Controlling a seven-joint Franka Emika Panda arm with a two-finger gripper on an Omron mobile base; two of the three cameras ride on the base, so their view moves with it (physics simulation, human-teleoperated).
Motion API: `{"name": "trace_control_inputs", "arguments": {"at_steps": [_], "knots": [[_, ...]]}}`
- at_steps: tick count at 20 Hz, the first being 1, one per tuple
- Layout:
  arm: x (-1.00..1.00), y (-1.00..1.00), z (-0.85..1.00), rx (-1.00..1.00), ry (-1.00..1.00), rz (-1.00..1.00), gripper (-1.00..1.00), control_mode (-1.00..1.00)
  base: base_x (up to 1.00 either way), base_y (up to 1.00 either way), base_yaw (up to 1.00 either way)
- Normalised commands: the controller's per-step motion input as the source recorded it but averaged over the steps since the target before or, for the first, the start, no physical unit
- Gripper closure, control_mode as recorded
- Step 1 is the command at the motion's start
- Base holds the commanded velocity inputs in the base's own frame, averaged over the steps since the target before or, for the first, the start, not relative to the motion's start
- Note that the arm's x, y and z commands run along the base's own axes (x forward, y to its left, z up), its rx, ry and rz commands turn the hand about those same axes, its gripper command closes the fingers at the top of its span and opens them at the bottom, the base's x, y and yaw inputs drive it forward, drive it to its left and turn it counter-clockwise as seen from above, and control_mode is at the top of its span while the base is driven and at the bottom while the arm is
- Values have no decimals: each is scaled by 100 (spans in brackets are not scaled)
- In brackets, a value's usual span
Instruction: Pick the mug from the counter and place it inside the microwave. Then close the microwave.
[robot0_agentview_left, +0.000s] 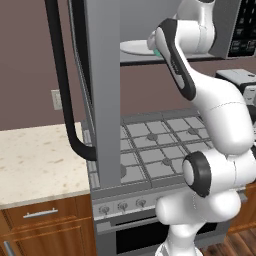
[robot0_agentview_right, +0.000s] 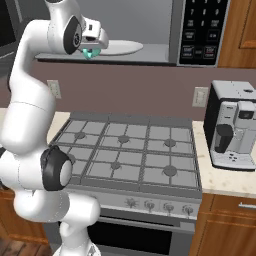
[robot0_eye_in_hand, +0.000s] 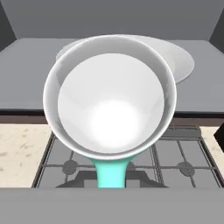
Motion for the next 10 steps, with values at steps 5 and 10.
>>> {"name": "trace_control_inputs", "arguments": {"at_steps": [5,10], "knots": [[13,0,0,0,7,0,100,-100,0,0,0],[6,5,0,0,0,0,100,-100,0,0,0]]}}
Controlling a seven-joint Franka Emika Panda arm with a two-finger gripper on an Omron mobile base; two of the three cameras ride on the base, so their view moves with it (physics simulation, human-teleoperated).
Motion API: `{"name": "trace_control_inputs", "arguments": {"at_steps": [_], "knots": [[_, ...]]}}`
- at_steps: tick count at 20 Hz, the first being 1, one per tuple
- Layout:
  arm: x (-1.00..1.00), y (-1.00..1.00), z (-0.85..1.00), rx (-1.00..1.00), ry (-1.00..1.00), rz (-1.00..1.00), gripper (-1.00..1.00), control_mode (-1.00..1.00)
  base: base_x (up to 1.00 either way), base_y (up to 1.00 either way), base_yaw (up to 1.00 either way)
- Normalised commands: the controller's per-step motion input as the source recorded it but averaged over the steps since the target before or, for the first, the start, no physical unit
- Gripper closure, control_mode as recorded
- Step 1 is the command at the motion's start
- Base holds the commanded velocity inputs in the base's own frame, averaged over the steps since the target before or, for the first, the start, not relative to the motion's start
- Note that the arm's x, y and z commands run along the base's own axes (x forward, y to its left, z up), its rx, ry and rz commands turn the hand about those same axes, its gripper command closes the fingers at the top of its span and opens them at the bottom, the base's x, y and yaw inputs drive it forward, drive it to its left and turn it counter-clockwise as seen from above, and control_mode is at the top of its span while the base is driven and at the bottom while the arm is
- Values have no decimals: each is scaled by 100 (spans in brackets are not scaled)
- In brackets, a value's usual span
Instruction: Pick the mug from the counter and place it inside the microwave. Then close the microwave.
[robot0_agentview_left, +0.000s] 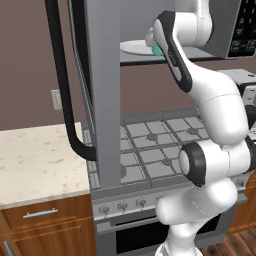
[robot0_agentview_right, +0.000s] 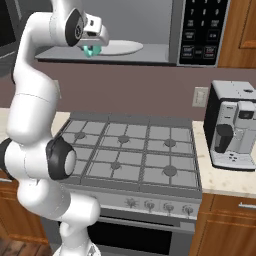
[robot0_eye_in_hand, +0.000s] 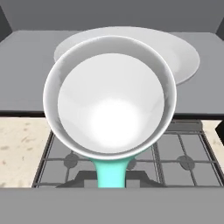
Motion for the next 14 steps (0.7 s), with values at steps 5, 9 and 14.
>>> {"name": "trace_control_inputs", "arguments": {"at_steps": [5,9,14], "knots": [[3,14,0,0,-5,0,100,-100,0,0,0],[21,8,-1,0,-1,0,100,-100,0,0,0],[18,0,0,0,0,0,100,-100,0,0,0]]}}
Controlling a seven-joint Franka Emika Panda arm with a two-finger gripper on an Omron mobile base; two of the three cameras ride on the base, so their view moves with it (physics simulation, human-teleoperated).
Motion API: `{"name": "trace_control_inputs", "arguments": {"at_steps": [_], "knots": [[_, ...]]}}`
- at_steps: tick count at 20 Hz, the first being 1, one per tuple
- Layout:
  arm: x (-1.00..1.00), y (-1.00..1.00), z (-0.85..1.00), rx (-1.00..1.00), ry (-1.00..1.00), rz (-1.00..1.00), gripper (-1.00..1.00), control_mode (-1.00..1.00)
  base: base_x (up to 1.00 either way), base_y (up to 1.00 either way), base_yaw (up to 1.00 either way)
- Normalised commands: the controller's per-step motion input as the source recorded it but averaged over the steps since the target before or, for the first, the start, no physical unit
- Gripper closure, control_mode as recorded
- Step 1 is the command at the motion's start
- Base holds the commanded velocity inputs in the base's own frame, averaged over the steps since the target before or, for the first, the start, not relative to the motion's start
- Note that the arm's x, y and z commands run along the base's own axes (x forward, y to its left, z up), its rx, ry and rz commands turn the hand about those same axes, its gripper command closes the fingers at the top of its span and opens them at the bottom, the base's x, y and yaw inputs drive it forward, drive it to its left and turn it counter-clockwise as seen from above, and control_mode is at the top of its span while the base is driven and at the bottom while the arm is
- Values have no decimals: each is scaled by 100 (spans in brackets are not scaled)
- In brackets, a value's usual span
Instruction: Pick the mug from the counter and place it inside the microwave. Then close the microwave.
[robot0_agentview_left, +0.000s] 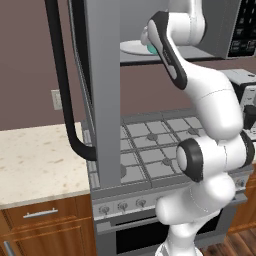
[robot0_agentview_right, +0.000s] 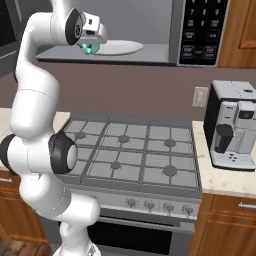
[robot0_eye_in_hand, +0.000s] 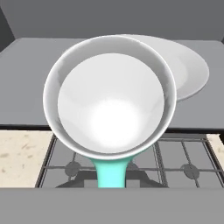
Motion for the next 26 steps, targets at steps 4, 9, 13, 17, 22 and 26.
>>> {"name": "trace_control_inputs", "arguments": {"at_steps": [4,9,13,17,22,26], "knots": [[19,0,0,0,0,0,100,-100,0,0,0],[18,0,0,0,0,0,100,-100,0,0,0],[22,0,0,0,0,0,100,-100,0,0,0],[30,-1,0,0,0,0,100,-100,0,0,0],[34,-2,0,0,0,0,100,-100,0,0,0],[28,0,0,0,0,0,100,-100,0,0,0]]}}
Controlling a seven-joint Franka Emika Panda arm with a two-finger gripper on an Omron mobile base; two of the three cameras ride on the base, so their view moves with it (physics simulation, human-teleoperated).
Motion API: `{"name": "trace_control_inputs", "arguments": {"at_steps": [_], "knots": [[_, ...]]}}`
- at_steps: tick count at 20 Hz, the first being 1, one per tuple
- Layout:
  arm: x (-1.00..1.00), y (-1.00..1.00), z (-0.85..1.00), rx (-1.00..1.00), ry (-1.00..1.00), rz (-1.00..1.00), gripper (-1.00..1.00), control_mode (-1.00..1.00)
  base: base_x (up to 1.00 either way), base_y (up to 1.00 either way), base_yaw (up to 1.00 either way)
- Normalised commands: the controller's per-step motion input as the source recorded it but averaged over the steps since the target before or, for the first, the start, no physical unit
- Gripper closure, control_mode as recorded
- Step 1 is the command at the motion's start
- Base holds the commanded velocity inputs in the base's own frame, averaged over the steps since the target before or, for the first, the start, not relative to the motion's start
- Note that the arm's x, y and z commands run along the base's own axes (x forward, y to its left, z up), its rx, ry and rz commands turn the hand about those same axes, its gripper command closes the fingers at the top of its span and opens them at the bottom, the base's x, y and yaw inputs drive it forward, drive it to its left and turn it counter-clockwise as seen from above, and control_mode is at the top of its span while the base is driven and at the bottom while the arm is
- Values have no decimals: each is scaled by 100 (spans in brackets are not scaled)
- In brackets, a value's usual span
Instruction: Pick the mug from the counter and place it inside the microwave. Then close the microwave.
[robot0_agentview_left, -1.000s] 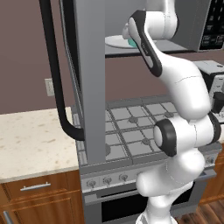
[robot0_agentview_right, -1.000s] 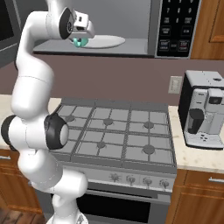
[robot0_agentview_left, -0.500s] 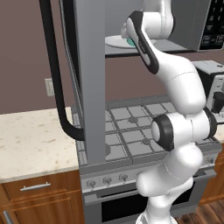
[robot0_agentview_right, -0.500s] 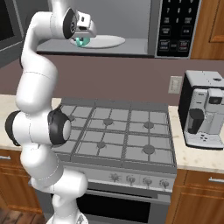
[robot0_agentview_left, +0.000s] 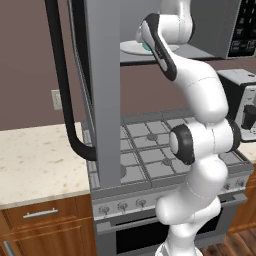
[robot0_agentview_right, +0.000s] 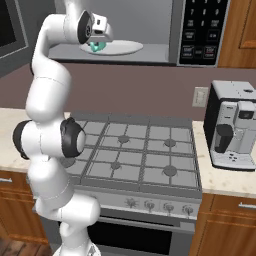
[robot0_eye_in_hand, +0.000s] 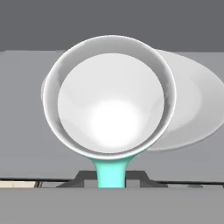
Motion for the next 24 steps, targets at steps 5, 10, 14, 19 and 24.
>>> {"name": "trace_control_inputs", "arguments": {"at_steps": [5,10,14,19,24], "knots": [[33,0,0,0,0,0,100,-100,0,0,0],[35,0,0,0,0,0,100,-100,0,0,0],[23,0,-1,0,1,0,100,-100,0,0,0],[11,0,-9,0,4,0,100,-100,0,0,0],[3,0,-7,0,2,0,100,-100,0,0,0]]}}
